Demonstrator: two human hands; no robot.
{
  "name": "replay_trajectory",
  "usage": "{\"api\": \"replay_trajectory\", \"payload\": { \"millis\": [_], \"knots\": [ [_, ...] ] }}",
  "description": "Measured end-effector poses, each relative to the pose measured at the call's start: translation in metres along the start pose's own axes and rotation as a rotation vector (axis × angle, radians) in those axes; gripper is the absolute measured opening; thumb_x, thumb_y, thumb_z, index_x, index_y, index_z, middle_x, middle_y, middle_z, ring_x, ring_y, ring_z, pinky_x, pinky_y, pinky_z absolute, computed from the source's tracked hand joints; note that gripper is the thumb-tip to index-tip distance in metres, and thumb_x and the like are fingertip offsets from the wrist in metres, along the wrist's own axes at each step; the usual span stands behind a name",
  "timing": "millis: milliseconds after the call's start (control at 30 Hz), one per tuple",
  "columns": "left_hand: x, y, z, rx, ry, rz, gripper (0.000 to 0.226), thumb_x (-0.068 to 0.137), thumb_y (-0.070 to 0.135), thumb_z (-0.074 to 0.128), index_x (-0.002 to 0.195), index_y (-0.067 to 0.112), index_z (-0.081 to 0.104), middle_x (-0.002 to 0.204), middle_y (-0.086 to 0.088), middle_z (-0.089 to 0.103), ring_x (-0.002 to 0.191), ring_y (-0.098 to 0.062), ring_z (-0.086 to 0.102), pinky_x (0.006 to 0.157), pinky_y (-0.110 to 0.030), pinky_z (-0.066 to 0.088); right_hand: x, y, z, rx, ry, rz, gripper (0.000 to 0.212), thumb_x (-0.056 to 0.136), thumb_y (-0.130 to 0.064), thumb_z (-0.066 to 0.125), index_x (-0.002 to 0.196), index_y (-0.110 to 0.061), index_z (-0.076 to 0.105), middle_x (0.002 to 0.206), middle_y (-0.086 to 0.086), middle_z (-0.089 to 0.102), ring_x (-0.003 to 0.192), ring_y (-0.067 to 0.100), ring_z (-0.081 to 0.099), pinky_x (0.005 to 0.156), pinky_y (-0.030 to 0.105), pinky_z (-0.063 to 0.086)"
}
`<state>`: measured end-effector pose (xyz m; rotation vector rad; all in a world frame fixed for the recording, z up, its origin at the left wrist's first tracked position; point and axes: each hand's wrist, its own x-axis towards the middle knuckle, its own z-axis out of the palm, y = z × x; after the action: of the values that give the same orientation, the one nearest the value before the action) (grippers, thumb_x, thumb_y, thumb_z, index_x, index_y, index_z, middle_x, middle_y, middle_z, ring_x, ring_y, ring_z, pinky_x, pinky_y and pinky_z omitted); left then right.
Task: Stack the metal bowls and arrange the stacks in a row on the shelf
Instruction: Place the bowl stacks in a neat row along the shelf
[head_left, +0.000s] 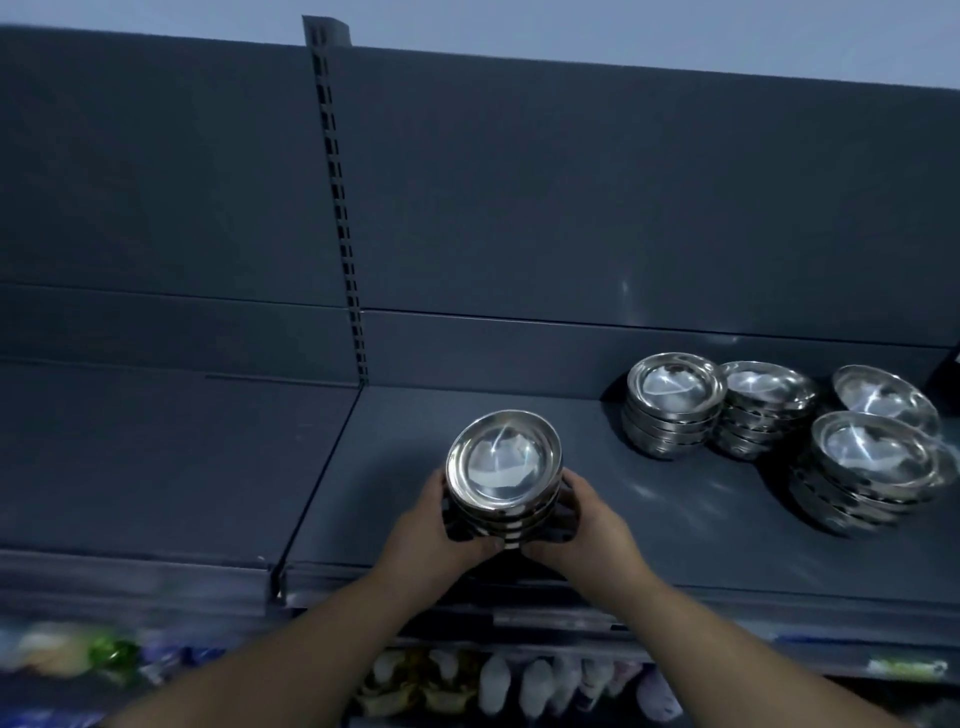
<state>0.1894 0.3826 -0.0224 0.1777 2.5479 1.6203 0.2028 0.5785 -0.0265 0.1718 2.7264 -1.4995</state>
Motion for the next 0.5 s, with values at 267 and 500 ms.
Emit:
{"api": "replay_trajectory", "payload": {
  "millis": [267, 500],
  "knots": [
    [0.010, -0.004, -0.017, -0.020, -0.103, -0.047, 0.094, 0.066, 0.041, 0.084, 0.141, 0.037, 0.028, 0.124, 0.020, 0.048, 0.115, -0.001, 0.047, 0.097, -0.021, 0.040, 0.004, -0.012, 0.008, 0.029, 0.022, 0.006, 0.088, 0.068, -0.011, 0.082, 0.141, -0.034, 0.039, 0.107, -0.024, 0.061, 0.108, 0.006, 0.062, 0.099, 0.028, 0.049],
    [0.019, -0.004, 0.000, -0.047, -0.148, -0.032, 0.094, 0.063, 0.040, 0.086, 0.140, 0.033, 0.031, 0.132, 0.018, 0.050, 0.121, -0.003, 0.050, 0.102, -0.026, 0.044, 0.011, 0.003, -0.012, 0.054, 0.023, 0.059, 0.084, 0.061, -0.015, 0.073, 0.136, -0.037, 0.043, 0.106, -0.013, 0.070, 0.101, 0.007, 0.066, 0.096, 0.038, 0.053]
  ]
}}
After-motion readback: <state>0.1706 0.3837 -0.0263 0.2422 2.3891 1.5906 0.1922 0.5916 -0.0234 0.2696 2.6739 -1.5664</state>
